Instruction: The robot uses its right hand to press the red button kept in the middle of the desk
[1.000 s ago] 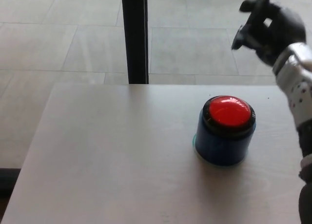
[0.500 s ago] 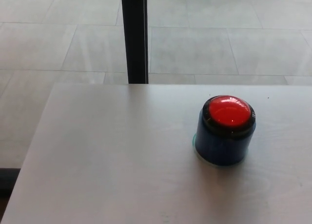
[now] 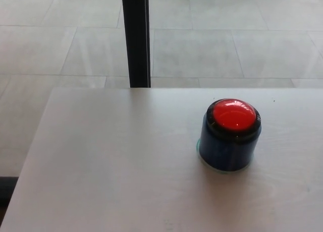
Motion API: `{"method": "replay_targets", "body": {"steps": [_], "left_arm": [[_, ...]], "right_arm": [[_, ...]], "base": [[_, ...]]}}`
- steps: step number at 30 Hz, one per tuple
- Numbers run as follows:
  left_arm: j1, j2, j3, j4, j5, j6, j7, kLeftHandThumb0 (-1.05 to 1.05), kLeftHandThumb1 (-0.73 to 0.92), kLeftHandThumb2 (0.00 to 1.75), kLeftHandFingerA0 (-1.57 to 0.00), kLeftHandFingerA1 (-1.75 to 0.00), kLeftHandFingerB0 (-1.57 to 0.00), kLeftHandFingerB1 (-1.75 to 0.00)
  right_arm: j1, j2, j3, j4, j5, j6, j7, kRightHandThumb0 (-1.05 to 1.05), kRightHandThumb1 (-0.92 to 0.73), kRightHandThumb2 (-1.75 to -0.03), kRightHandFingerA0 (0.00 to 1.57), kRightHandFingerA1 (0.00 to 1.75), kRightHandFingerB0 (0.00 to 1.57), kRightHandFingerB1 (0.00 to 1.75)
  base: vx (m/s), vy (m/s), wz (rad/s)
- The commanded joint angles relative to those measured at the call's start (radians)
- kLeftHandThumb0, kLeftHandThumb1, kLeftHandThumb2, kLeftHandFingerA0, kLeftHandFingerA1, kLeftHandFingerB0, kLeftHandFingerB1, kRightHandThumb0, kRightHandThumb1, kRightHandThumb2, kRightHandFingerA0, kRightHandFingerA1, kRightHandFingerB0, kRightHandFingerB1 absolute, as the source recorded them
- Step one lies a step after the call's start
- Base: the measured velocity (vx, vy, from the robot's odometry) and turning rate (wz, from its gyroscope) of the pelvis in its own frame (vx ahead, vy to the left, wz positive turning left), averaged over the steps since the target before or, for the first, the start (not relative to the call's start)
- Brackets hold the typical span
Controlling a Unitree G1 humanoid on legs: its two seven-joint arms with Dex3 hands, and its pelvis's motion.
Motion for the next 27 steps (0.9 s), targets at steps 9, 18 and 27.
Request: {"method": "replay_targets", "body": {"steps": [9, 18, 27], "left_arm": [[0.012, 0.005, 0.004, -0.003, -0.013, -0.005, -0.010, -0.62, 0.92, 1.07, -0.11, -1.03, 0.00, -0.30], [0.000, 0.004, -0.009, 0.000, -0.002, -0.003, 0.002, -0.40, 0.89, 1.42, -0.21, -0.75, 0.00, -0.62], [0.002, 0.000, 0.010, -0.004, -0.019, 0.005, 0.006, -0.63, 0.92, 1.06, -0.28, -1.24, 0.00, -0.35]], "right_arm": [[0.404, 0.234, -0.319, 0.008, 0.089, -0.248, -0.223, -0.47, -0.42, -1.20, 1.23, 1.75, 0.86, 1.54], [0.500, 0.358, -0.412, -0.016, 0.131, -0.285, -0.319, -0.46, -0.46, -1.29, 1.32, 1.75, 0.91, 1.46], [0.525, 0.413, -0.410, 0.048, 0.137, -0.320, -0.482, -0.41, -0.66, -0.99, 1.02, 1.71, 0.51, 0.93]], "base": [[0.00, 0.000, 0.00], [0.00, 0.000, 0.00], [0.00, 0.000, 0.00]]}}
